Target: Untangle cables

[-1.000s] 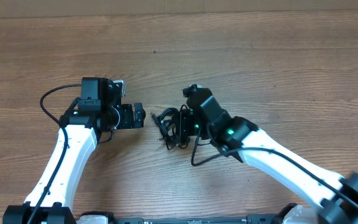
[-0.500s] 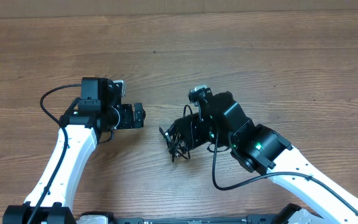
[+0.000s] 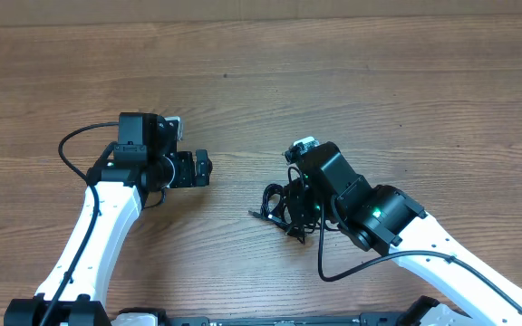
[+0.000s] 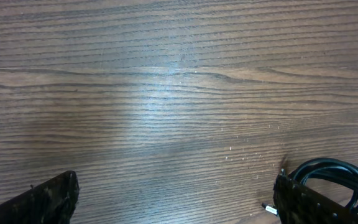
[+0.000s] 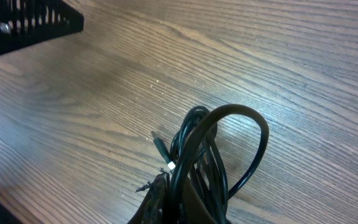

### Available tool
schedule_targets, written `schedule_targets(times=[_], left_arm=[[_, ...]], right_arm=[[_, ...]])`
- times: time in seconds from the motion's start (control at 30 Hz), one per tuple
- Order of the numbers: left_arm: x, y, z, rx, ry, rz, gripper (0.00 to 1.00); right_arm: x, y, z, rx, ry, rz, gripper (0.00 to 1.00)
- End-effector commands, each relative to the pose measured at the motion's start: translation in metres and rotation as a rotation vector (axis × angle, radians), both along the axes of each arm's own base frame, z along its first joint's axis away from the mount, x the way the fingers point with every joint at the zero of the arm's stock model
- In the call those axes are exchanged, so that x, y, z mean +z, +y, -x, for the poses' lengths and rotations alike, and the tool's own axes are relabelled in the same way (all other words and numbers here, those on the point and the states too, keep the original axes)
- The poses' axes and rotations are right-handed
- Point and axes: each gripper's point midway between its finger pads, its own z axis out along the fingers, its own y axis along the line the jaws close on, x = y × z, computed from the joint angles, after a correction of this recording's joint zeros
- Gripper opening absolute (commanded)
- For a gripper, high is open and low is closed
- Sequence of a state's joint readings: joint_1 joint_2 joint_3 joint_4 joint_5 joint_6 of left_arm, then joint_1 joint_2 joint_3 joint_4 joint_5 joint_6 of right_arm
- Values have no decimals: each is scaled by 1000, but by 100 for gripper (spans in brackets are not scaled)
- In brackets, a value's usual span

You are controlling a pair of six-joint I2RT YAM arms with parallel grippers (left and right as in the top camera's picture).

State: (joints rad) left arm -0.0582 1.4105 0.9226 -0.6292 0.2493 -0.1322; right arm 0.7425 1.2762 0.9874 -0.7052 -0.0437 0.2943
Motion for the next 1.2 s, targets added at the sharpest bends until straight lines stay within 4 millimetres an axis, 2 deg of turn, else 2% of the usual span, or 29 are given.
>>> schedule_targets(times=[0.0, 0.2, 0.5, 0.6, 0.8, 0.87, 1.03, 1.17], left_arm=[[-2, 3, -1, 11, 6, -4, 100], [-2, 3, -1, 11, 6, -4, 100], [-2, 2, -1, 11, 7, -2, 100], [1, -9, 1, -17, 11, 61, 100], [1, -9, -1, 32, 20, 81, 100], [2, -20, 8, -8, 54, 141, 100], [36, -77, 30, -395, -43, 414, 100], [46, -87, 38, -484, -74, 483, 100]], right_arm=[[10, 13, 9, 100, -39, -5, 4], [12, 36, 36, 300, -62, -15, 4], [30, 62, 43, 378, -91, -131, 4], [41, 76, 51, 436, -85, -215, 4], [51, 83, 50, 457, -108, -260, 4], [57, 88, 51, 477, -120, -296, 4], [65, 91, 46, 476, -149, -323, 4], [66, 86, 36, 437, -146, -328, 4]])
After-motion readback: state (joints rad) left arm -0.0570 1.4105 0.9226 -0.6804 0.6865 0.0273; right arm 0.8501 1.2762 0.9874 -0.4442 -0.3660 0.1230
